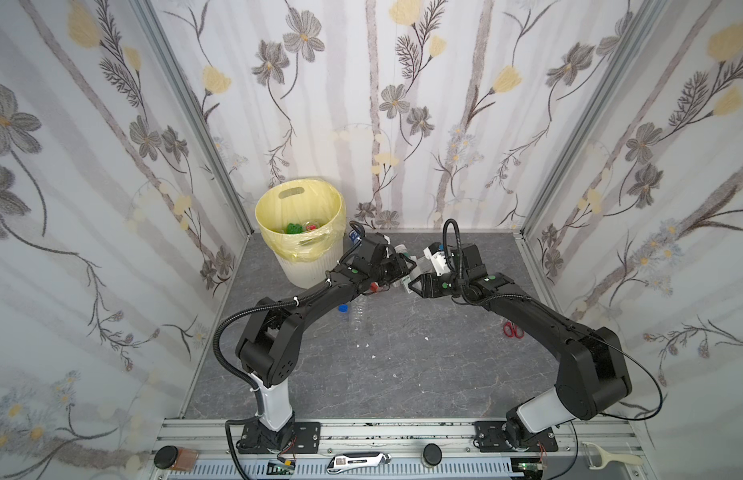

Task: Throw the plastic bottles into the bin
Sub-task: 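Carry the green-labelled bottle over the bin with the left gripper while the right gripper releases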

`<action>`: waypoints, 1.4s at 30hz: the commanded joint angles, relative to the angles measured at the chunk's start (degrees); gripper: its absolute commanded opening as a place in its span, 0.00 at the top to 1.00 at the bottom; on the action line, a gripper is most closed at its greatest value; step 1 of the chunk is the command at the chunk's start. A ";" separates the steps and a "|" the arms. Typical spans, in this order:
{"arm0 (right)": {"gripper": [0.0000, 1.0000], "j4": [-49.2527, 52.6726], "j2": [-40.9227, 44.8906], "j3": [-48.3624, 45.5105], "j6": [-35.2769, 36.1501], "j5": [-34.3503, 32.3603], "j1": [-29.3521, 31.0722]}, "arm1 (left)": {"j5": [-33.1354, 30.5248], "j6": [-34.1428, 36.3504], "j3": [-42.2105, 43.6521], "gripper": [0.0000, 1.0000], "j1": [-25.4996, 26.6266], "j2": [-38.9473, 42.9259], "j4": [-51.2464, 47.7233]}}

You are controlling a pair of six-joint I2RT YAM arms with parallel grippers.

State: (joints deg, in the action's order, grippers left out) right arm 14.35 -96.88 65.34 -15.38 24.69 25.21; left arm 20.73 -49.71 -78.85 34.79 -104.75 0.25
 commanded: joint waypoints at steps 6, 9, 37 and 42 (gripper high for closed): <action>0.22 -1.64 2.46 0.05 1.48 -0.32 0.10 | -2.51 0.10 1.37 0.51 -0.60 1.60 0.01; 0.15 -1.01 3.70 -0.12 1.81 -0.94 0.09 | -3.16 -0.71 1.86 0.51 -1.00 2.16 -0.08; 0.00 -11.46 13.47 8.08 0.29 -10.92 7.62 | -6.68 -6.44 -11.03 0.52 -16.02 15.30 -1.22; 0.00 -13.44 8.22 13.90 -0.89 -15.42 12.68 | -6.03 -9.11 -11.23 0.52 -23.20 17.81 -1.31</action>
State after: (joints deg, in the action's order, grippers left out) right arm 5.21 -86.72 77.06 -14.81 12.93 36.40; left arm 15.05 -56.77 -89.38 13.78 -88.18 -1.63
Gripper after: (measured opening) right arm 0.995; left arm 0.533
